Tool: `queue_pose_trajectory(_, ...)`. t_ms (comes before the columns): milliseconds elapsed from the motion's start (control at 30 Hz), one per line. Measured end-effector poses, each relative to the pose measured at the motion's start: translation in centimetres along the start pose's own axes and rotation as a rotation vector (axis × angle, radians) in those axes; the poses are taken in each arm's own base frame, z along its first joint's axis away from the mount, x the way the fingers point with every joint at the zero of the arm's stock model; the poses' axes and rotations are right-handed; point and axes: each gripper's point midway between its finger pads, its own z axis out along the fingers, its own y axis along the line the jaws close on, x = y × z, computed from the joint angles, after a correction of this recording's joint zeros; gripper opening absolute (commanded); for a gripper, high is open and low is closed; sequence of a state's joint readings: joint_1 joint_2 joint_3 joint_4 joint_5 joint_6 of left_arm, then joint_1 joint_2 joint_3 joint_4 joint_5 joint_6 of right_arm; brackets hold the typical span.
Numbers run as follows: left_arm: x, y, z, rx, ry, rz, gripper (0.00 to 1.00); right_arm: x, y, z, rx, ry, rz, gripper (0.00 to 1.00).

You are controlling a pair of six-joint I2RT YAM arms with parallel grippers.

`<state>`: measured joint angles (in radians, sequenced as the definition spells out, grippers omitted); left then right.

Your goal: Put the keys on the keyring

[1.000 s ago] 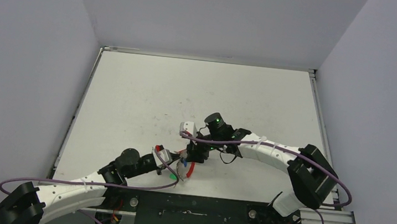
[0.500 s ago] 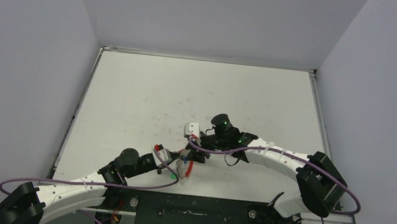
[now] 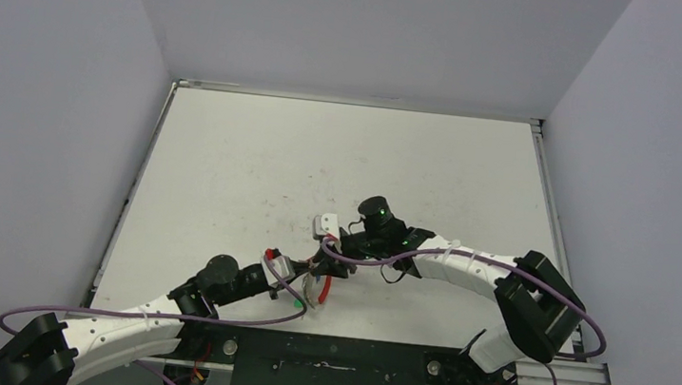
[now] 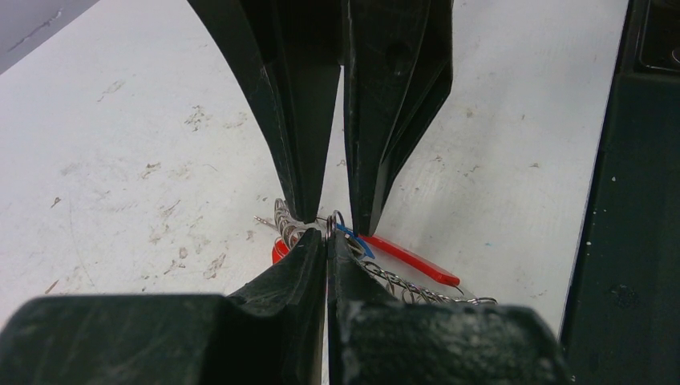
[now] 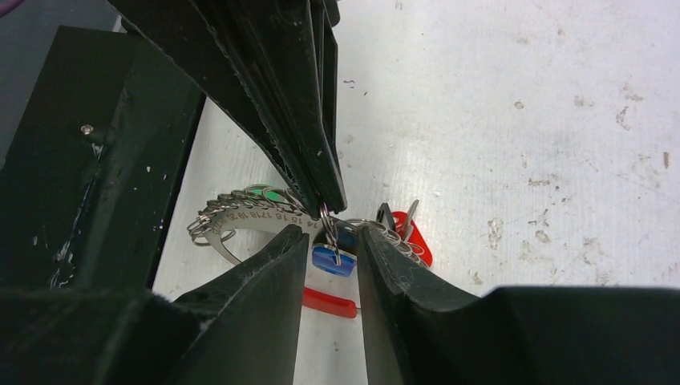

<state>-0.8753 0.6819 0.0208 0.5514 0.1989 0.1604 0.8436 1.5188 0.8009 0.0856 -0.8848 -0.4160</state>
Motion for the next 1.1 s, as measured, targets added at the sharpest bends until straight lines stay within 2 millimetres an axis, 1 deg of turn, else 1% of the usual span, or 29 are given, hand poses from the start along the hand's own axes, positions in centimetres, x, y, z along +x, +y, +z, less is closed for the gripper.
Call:
queue_pose_trajectory(33,0.0,0.0,0.0,0.000,0.000,0.000,0.00,0.3,0.0,0.2,-0.006,0.003,0.006,0.26)
queue_pose_trajectory(100,0.0,0.0,0.0,0.000,-0.001,0.000,0.00,0.7,0.0,0.4,-0.012,0.009,0.014,0.11)
queue_pose_trajectory(233,-0.1,0.0,0.0,0.000,-0.002,0.000,0.00,1.1,0.1,0.7,-0.025,0.011,0.014,0.00)
queue_pose_trajectory(467,0.1,0.0,0.0,-0.001,-0.002,0.000,0.01,1.1,0.2,0.7,-0.031,0.016,0.020,0.00)
queue_pose_trajectory(500,0.1,0.0,0.0,-0.002,-0.003,0.000,0.08,1.1,0.1,0.7,-0.032,0.023,0.026,0.00)
queue_pose_trajectory(567,-0.1,0.1,-0.1,-0.007,-0.009,0.003,0.19,0.9,0.0,0.5,-0.033,0.045,0.042,0.00)
queue_pose_trajectory(600,-0.2,0.2,-0.1,-0.010,-0.014,0.005,0.24,0.7,-0.1,0.4,-0.034,0.061,0.053,0.00)
queue_pose_trajectory(633,-0.4,0.2,-0.1,-0.013,-0.020,0.008,0.25,0.5,-0.3,0.3,-0.033,0.083,0.069,0.00)
queue_pose_trajectory(700,-0.7,0.4,-0.1,-0.020,-0.030,0.013,0.26,0.1,-0.7,0.2,-0.031,0.128,0.090,0.00)
queue_pose_trajectory(833,-1.0,0.6,-0.2,-0.028,-0.040,0.021,0.26,0.1,-0.8,0.0,-0.040,0.245,0.109,0.00)
queue_pose_trajectory(933,-1.2,0.6,-0.3,-0.030,-0.047,0.027,0.27,0.2,-0.2,-0.1,-0.055,0.339,0.102,0.00)
queue_pose_trajectory(1000,-1.3,0.6,-0.3,-0.032,-0.051,0.031,0.32,0.3,0.3,-0.3,-0.064,0.396,0.097,0.00)
queue_pose_trajectory(1100,-1.2,0.7,-0.4,-0.033,-0.045,0.038,0.35,0.3,0.9,-0.7,-0.072,0.466,0.088,0.00)
